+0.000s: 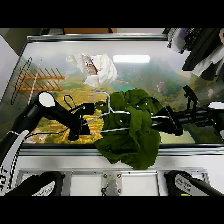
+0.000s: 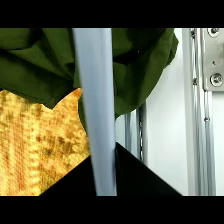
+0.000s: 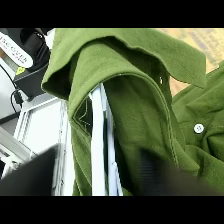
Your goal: Fold the clothes and pants, and hang the long-sleeved shirts on hangers.
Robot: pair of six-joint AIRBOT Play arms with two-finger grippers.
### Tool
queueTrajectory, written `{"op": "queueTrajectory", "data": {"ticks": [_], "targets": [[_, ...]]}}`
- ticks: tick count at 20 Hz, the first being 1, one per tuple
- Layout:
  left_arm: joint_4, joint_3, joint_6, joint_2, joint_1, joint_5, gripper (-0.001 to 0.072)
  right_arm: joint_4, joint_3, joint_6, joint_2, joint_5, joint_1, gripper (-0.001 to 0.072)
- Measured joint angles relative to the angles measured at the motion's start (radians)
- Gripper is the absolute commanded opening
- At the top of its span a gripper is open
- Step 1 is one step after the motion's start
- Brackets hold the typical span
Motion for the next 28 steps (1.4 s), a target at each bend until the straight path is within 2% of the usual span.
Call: {"op": "queueTrajectory", "data": {"ticks": [11, 12, 13, 14, 16, 20, 28], "targets": [[-0.007, 0.0, -0.002, 0.0, 0.0, -0.001, 0.0025, 0.001, 0.0, 0.0, 0.0, -0.001, 0.0, 0.0015], [-0.007, 0.0, 0.001, 0.0, 0.0, 0.0, 0.0242, 0.001, 0.0, 0.001, 0.0, -0.001, 0.0, 0.0015], [-0.027, 0.0, 0.008, 0.0, 0.0, 0.019, 0.0413, 0.001, -0.001, 0.018, 0.0, -0.001, 0.0, 0.0015], [-0.059, 0.003, 0.005, 0.001, -0.002, 0.035, 0.0414, -0.005, -0.002, 0.023, -0.001, 0.0, 0.003, 0.0014], [-0.01, 0.0, -0.023, 0.0, 0.0, 0.017, 0.0414, -0.004, -0.002, 0.015, 0.0, 0.001, 0.001, 0.0013], [-0.007, 0.001, -0.088, 0.0, -0.001, 0.024, 0.0414, -0.001, -0.002, 0.0, -0.001, -0.006, 0.001, 0.0011], [-0.001, 0.001, -0.278, 0.008, 0.055, 0.038, 0.0413, -0.003, -0.002, -0.018, -0.001, -0.004, 0.001, 0.0009]]}}
